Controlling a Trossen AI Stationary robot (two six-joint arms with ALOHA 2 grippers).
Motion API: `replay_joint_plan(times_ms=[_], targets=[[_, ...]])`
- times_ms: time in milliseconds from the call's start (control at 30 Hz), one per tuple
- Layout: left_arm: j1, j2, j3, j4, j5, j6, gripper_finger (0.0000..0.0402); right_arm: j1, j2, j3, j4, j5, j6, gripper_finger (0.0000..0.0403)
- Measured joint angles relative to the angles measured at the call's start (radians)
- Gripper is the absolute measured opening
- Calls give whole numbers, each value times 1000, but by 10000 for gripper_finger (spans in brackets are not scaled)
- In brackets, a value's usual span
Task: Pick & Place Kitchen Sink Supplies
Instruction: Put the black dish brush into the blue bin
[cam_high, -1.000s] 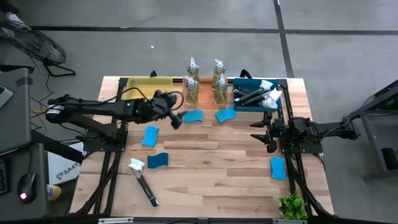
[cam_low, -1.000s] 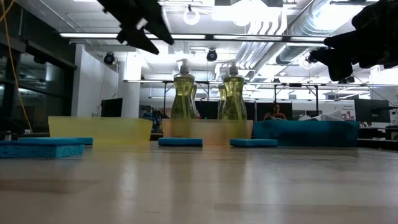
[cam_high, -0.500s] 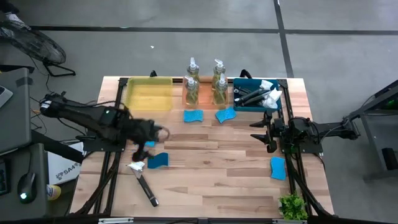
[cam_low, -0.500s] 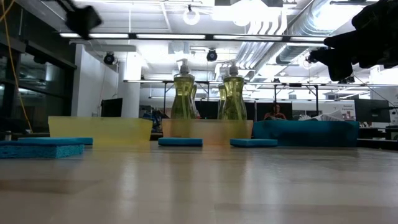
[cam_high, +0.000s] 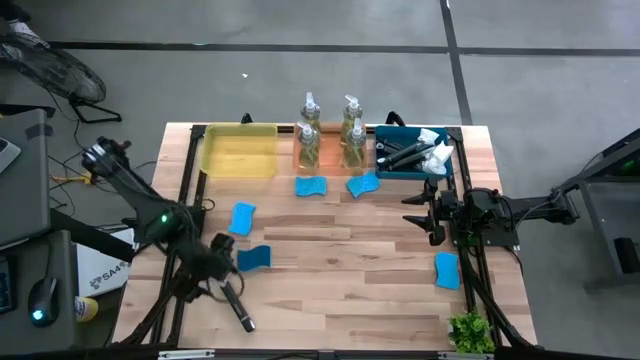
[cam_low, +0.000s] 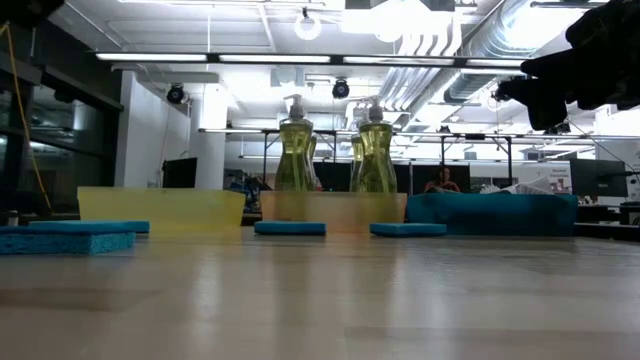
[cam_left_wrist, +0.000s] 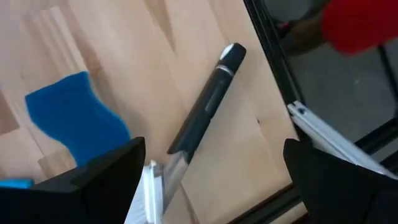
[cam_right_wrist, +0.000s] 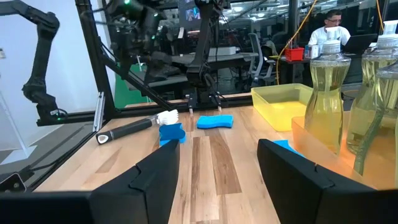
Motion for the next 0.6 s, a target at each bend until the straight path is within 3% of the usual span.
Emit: replay_joint_plan(times_ms=[267,600], targets=[[-98,165,0,2,-65,39,376,0,0,0,0,0,0,210],[-97,260,-99,73,-90,114,376,0,0,0,0,0,0,210]])
